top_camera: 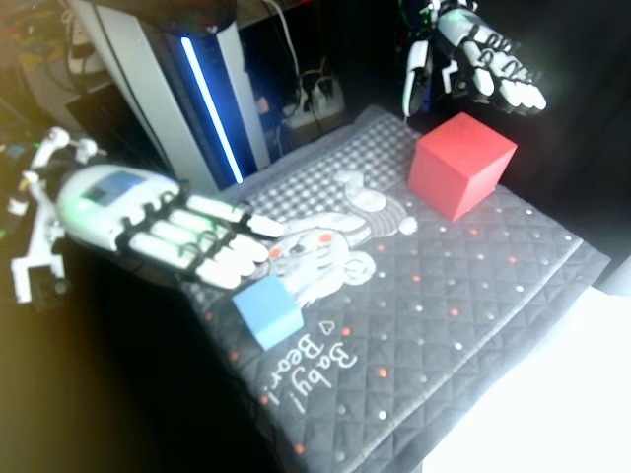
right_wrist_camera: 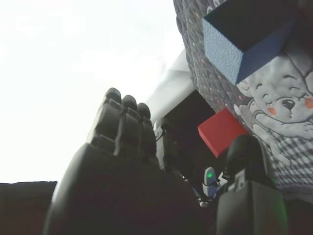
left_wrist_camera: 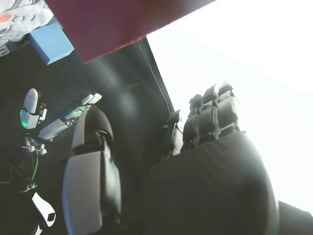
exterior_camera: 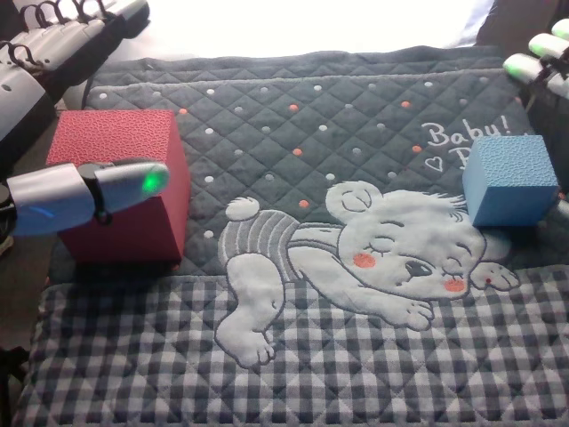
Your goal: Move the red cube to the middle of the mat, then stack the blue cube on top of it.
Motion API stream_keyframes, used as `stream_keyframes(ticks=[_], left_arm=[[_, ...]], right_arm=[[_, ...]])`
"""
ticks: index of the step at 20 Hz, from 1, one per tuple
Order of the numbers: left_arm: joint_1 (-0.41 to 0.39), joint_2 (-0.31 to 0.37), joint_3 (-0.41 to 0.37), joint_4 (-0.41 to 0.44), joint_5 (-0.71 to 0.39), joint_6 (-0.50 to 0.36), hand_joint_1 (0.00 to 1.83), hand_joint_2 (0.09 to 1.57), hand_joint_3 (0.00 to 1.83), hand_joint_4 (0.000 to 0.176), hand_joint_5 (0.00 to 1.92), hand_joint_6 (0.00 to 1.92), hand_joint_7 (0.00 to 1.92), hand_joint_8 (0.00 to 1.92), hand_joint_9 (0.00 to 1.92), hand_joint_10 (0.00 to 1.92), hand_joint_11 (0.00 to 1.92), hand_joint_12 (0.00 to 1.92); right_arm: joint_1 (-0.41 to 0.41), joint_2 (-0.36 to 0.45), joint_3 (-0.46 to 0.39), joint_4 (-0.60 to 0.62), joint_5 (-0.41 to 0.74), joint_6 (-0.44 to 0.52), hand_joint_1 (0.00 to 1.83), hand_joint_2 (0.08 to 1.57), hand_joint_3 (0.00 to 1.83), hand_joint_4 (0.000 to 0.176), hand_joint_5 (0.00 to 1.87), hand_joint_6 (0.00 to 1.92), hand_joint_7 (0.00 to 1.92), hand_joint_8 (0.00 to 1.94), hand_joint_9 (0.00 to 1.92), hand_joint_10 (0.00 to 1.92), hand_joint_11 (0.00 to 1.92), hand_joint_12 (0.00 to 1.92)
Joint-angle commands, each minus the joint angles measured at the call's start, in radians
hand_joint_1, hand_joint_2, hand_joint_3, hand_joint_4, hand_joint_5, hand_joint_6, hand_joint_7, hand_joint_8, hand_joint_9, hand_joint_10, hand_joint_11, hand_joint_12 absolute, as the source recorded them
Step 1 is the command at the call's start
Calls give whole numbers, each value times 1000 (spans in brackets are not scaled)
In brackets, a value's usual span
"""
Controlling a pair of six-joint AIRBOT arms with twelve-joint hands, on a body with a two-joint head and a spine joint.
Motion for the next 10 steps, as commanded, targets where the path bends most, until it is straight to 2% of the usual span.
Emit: stream_keyframes(ticks=[1,3,4,5,9,10], left_arm=[[-10,3,-3,0,-122,-2,437,1110,8,118,0,0,0,0,0,0,0,0],[-9,6,-6,-4,-111,-2,453,1083,0,125,0,0,0,0,0,0,0,0],[-9,7,-7,-6,-100,-2,477,1056,0,112,0,0,0,0,0,0,0,0],[-9,7,-7,-9,-85,-2,545,973,0,118,0,0,0,0,0,0,0,0],[-11,-4,9,-41,-17,-2,648,916,0,132,0,0,0,0,0,0,0,0],[-17,-18,23,-57,12,-2,689,902,0,125,0,0,0,0,0,0,0,0]], right_arm=[[11,5,5,3,128,-5,674,1205,36,0,0,0,0,0,0,0,0,0],[8,3,5,9,130,-5,620,1219,29,0,0,0,0,0,0,0,0,0],[6,0,5,12,130,-5,627,1224,26,0,0,0,0,0,0,0,0,0],[4,-2,5,13,130,-5,566,1231,22,0,0,0,0,0,0,0,0,0],[4,-8,5,18,130,-5,567,1226,13,0,0,0,0,0,0,0,0,0],[4,-10,5,19,130,-5,564,1225,12,0,0,0,0,0,0,0,0,0]])
